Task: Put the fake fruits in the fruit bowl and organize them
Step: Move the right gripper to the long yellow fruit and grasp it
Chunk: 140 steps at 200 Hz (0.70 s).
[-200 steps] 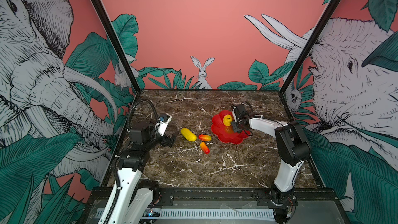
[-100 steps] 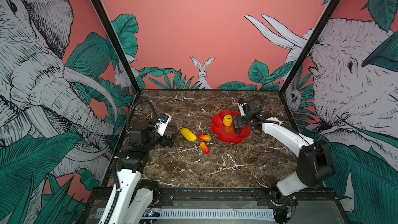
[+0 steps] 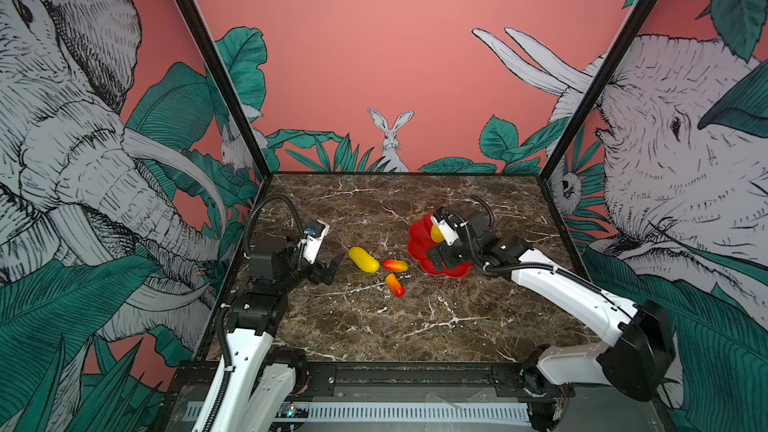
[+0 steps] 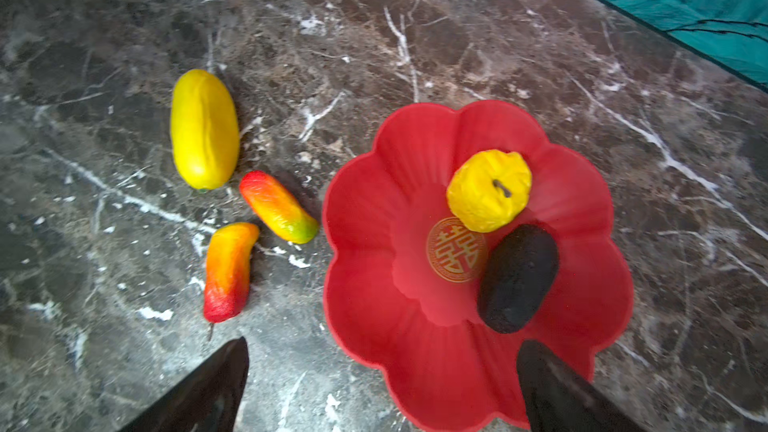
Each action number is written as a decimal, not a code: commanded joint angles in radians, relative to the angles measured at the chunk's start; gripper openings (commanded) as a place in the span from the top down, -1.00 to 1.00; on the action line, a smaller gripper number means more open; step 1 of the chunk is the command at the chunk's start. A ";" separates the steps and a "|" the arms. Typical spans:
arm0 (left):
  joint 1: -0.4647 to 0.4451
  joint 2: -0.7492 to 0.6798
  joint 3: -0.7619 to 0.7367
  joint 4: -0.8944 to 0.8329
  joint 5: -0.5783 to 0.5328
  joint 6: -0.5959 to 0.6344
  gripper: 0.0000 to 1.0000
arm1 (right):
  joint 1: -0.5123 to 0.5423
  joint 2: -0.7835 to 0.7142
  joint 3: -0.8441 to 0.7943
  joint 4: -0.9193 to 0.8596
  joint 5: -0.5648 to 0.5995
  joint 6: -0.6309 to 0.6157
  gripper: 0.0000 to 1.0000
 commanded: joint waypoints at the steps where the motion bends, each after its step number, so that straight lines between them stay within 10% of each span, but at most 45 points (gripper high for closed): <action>1: 0.005 -0.024 -0.020 0.017 -0.015 -0.006 -0.99 | 0.041 0.043 -0.001 0.049 -0.043 -0.010 -0.99; 140: -0.010 -0.108 -0.013 -0.034 -0.041 -0.060 -0.99 | 0.243 0.523 0.435 0.008 -0.040 0.012 -0.99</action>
